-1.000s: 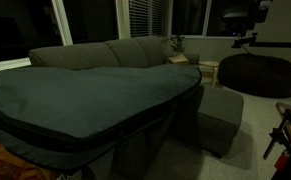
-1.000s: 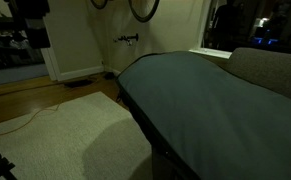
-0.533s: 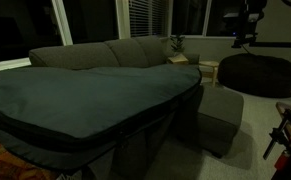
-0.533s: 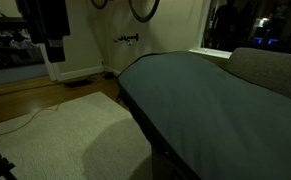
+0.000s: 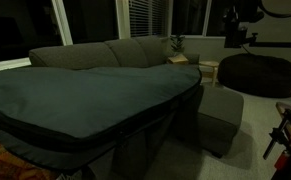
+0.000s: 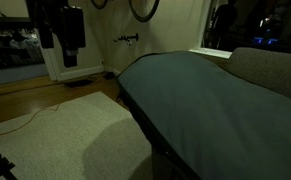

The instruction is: Close the zip

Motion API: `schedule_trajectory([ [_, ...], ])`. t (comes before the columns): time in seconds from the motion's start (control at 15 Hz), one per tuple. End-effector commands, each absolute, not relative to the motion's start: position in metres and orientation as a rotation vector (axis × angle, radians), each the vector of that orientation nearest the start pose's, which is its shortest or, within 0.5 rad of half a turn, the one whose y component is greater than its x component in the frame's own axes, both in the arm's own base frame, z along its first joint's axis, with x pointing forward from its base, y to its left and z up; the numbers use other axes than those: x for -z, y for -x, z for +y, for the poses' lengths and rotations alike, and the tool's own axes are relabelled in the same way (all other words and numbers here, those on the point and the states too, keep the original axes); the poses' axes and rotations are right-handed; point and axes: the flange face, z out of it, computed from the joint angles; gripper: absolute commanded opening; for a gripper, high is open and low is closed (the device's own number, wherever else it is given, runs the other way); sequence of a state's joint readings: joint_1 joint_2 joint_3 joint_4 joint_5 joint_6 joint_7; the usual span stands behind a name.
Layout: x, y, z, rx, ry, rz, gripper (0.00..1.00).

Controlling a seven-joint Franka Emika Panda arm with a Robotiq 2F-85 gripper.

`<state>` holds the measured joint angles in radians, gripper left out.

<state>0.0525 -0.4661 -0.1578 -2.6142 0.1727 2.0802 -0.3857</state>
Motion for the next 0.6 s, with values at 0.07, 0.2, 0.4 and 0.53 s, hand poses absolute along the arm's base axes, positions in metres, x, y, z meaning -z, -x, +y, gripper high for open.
schedule_trajectory([
  [0.07,-0.382,-0.395,-0.006,-0.013,2.839,-0.404,1.00],
  [0.2,-0.374,-0.400,0.003,-0.008,2.815,-0.430,1.00],
  [0.4,-0.365,-0.409,0.015,0.011,2.780,-0.456,1.00],
  [0.53,-0.360,-0.416,0.020,0.032,2.763,-0.463,1.00],
])
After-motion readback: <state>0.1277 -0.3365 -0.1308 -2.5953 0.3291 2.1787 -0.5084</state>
